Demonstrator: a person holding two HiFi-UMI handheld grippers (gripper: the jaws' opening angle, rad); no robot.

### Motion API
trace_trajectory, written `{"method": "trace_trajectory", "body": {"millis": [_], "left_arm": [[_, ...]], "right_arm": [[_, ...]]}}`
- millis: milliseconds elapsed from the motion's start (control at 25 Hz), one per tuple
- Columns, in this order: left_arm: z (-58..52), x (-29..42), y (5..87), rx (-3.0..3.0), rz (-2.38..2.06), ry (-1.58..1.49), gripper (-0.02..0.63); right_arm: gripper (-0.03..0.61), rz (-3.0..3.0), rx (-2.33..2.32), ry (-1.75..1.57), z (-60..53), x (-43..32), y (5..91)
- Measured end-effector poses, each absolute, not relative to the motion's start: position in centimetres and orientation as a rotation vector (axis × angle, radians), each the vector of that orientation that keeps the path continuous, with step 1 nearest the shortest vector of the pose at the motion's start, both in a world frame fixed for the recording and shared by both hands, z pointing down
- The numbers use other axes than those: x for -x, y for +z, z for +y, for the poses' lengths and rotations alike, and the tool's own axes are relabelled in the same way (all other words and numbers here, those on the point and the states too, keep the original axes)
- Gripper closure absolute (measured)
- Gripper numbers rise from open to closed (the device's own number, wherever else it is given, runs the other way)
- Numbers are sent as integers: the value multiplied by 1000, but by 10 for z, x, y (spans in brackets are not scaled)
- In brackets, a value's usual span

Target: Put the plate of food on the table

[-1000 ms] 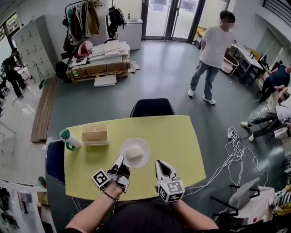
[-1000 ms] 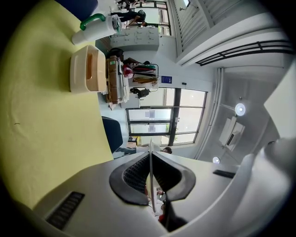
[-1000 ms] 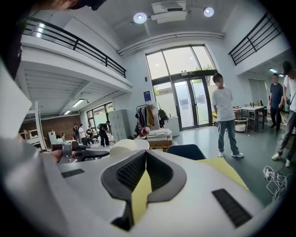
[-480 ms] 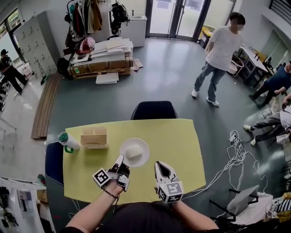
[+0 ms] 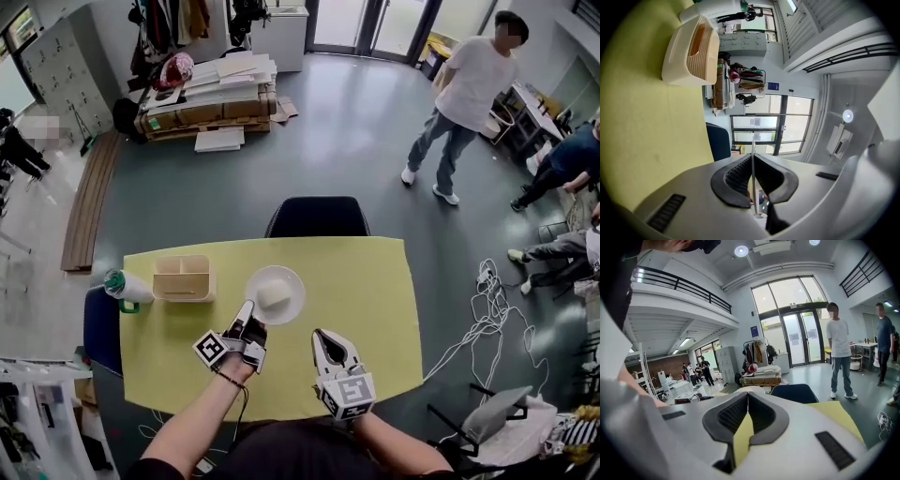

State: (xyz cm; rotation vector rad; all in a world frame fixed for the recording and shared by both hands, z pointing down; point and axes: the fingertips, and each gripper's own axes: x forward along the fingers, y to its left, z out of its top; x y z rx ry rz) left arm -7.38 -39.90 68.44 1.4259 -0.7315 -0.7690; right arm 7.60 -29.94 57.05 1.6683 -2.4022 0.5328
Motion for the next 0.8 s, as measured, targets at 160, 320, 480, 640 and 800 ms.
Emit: {"method": "trace_trajectory", "body": {"millis": [160, 320, 480, 640, 800], "left_arm": [[-432, 63, 718, -1418, -745, -811, 594], [-456, 63, 768, -1369, -830, -794, 594], [-477, 63, 808, -1317, -886, -789, 594], [-494, 55, 836, -1286, -914, -772, 594], [-516, 46, 858, -1268, -912, -783, 594]], "right_arm": [[566, -2384, -1652, 561, -314, -87, 588], [566, -2396, -1629, 555, -326, -92, 597], [566, -2420, -1618, 487, -340, -92, 601], [566, -2379, -1616, 479, -351, -97, 604], [566, -2443, -1576, 393, -358, -90, 610]]}}
